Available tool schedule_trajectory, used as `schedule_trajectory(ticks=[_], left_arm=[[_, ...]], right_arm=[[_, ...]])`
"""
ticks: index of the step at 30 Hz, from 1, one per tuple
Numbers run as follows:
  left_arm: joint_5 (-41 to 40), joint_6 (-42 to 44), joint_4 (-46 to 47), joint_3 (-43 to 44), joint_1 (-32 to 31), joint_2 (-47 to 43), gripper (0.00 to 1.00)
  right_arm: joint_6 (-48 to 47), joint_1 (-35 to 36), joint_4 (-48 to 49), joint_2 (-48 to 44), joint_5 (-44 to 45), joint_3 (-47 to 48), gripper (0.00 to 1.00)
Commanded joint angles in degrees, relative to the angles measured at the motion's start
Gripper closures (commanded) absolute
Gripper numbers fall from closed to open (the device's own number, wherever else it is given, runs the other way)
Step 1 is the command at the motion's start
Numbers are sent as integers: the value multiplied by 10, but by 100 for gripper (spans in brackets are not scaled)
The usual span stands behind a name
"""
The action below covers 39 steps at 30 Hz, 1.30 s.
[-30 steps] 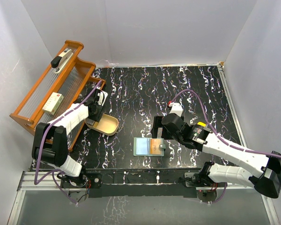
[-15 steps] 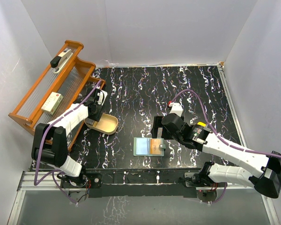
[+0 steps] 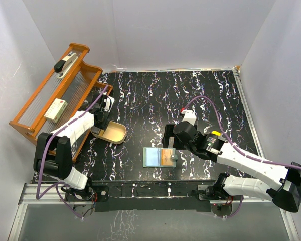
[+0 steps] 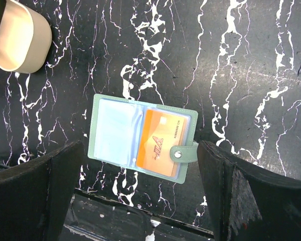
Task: Put the credit cards into the card holder
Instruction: Pick up the credit card from the storage box.
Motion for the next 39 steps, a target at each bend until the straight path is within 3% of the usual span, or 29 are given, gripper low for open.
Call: schedule_trajectory(ticks=[1, 9, 18, 32, 39], left_arm=[[-38, 10, 8, 15, 5, -31, 46], [-31, 13, 12, 6, 6, -42, 45], [-19, 20, 14, -6, 6, -52, 53], [-8, 9, 38, -42, 5, -46, 36], [-37, 12, 26, -23, 5, -34, 44]], right_arm=[[6, 3, 14, -16, 13, 20, 5], [15, 3, 15, -36, 11, 8, 5], [10, 3, 11, -26, 6, 15, 5], [6, 3, 18, -33, 2, 19, 5], [8, 3, 18, -51, 7, 10, 5]])
